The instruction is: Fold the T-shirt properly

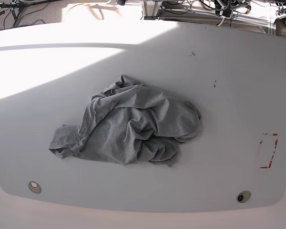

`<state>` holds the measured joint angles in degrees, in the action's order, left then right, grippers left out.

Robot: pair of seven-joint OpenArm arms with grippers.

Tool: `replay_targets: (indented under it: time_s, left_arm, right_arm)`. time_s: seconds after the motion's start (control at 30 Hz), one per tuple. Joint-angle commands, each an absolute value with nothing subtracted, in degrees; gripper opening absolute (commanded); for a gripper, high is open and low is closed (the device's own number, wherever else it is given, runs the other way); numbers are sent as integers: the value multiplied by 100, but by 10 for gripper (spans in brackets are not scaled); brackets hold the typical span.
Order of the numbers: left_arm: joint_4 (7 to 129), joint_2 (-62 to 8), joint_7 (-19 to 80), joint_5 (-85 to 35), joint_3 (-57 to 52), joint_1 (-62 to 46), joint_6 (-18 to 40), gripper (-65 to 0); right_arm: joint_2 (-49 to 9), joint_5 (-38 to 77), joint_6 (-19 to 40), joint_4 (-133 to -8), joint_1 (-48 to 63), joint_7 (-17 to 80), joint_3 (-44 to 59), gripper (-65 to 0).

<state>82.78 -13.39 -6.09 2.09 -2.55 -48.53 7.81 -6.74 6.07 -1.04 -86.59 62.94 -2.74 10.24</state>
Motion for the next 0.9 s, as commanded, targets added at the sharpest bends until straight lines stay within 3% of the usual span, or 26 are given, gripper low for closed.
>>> replay_targets:
  time_s: [0.0,0.87]
  left_arm:
    - [8416,-1363,-803,183,-244,-4963,758,-636]
    - [8243,-1292,-754,185,-250,-4068,754,-635]
  right_arm:
    - [-645,631,-106,-8746,6496,-343,1048,-580]
    - [-569,645,-80,-8859,6201,-343,1050,-577]
